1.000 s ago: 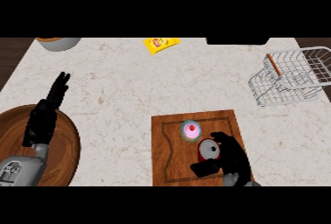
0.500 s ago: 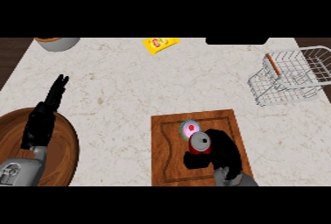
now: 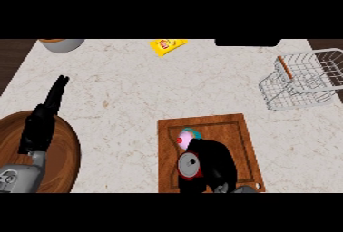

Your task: Pick the can from the cutting board and place it in the tiered basket

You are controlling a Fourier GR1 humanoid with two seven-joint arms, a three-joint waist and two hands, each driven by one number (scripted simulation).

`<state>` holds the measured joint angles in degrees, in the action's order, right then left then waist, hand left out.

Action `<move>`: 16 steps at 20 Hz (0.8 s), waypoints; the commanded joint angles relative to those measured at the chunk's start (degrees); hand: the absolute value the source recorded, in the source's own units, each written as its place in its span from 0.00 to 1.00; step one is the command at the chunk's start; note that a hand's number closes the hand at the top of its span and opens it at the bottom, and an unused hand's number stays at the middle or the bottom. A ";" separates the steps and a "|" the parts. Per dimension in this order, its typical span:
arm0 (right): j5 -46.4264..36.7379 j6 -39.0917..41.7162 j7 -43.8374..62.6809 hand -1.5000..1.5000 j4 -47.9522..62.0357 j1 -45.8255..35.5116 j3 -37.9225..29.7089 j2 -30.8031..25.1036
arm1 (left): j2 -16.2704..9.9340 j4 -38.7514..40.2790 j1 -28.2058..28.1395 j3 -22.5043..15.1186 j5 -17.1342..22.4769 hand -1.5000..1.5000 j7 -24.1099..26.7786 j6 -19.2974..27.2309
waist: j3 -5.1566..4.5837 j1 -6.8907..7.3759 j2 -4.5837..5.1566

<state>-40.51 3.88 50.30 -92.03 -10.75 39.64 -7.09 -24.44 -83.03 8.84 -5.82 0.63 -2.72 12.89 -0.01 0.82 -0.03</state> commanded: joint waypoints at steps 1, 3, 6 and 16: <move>-3.01 -1.17 -6.87 1.00 -2.53 -1.91 3.79 -0.16 | -0.27 0.12 1.28 0.86 0.13 0.50 -2.17 -0.80 | 0.03 -0.69 -0.05; -1.49 -2.79 -7.95 1.00 -10.47 -0.31 -0.51 -2.98 | -1.04 1.40 -1.69 2.37 1.28 0.50 1.75 -2.22 | 0.01 -1.04 -0.14; -2.78 -7.35 -7.76 1.00 -18.22 0.79 -3.62 -3.13 | 0.60 -0.18 -1.00 0.40 -0.48 0.50 -1.12 -0.18 | 0.05 -1.60 -0.30; -6.65 0.37 -1.31 1.00 -32.42 -12.87 -19.57 -7.11 | 0.77 3.03 -0.47 2.07 -0.20 0.50 1.64 -1.84 | -0.04 -0.97 -0.05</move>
<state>-47.82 -0.39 46.80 -120.34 -17.75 27.25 -12.04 -23.12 -81.10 8.54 -4.79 -0.42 -1.60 13.01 -0.03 -0.42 -0.17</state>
